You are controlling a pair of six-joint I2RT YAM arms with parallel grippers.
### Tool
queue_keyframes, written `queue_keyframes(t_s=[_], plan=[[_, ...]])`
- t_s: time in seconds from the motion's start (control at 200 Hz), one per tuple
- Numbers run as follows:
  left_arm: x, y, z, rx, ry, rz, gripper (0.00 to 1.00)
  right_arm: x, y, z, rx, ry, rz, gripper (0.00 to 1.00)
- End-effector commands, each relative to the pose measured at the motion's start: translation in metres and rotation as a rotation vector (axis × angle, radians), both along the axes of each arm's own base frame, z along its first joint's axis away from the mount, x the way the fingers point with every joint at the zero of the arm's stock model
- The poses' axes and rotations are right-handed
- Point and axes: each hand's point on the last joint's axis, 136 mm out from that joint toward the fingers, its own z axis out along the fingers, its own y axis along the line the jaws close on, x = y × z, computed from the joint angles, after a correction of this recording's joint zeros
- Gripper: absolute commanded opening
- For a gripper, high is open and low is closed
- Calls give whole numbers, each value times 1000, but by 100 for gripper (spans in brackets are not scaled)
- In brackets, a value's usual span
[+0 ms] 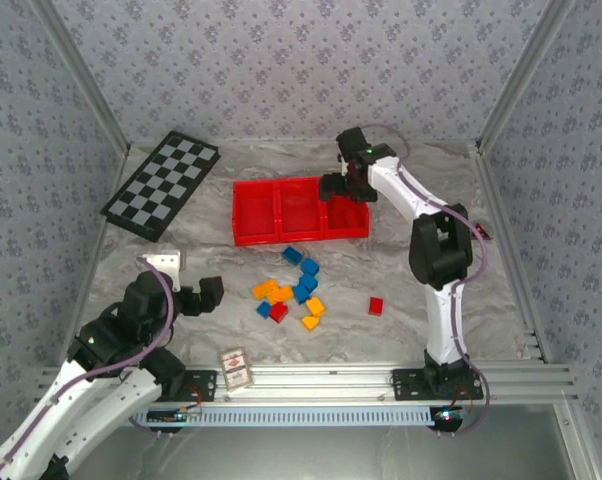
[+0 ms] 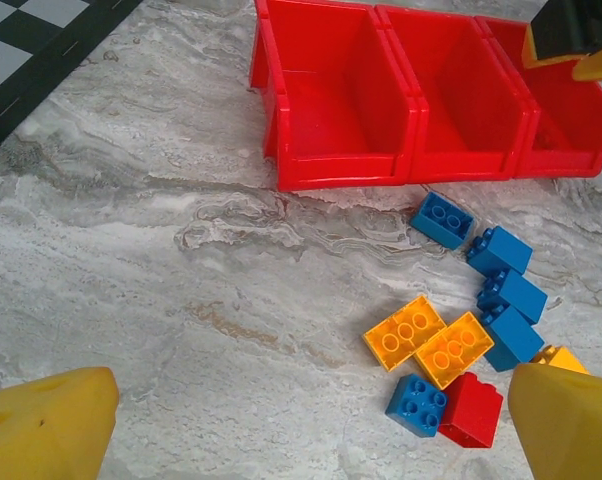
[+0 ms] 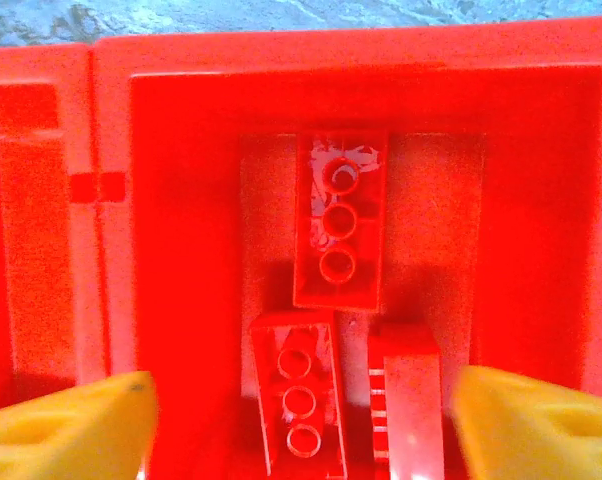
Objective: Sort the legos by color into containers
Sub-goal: Place the lego in the container, then pick up the lego from the bottom-right of the table.
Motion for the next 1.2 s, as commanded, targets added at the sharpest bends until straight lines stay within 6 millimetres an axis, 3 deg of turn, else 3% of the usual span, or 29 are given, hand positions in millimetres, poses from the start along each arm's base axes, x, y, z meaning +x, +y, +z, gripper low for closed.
queue_keyframes(t_s=[0.0, 0.18, 0.305, 0.44, 0.49, 0.675, 0.865, 1.194], plan=[[0, -4, 5, -27, -19, -11, 100, -25, -10, 39, 11, -45, -32, 100], [2, -4, 3, -9, -17, -14, 100, -80, -39, 55, 2, -40, -115, 100], [1, -13, 1, -19, 1, -53, 100, -132, -60, 45, -1, 27, -195, 100], [-1, -17, 1, -32, 8, -75, 100, -191, -74, 26, -14, 105, -285, 100], [-1, -16, 2, -35, 5, -72, 100, -217, -76, 9, -25, 156, -319, 100], [-3, -15, 4, -45, 2, -67, 100, -274, -73, -25, -42, 227, -395, 100], [-5, -22, 2, -62, 12, -104, 100, -296, -69, -50, -25, 236, -449, 96], [-10, -48, -11, -61, 81, -213, 100, -291, -66, -70, -55, 293, -376, 87]])
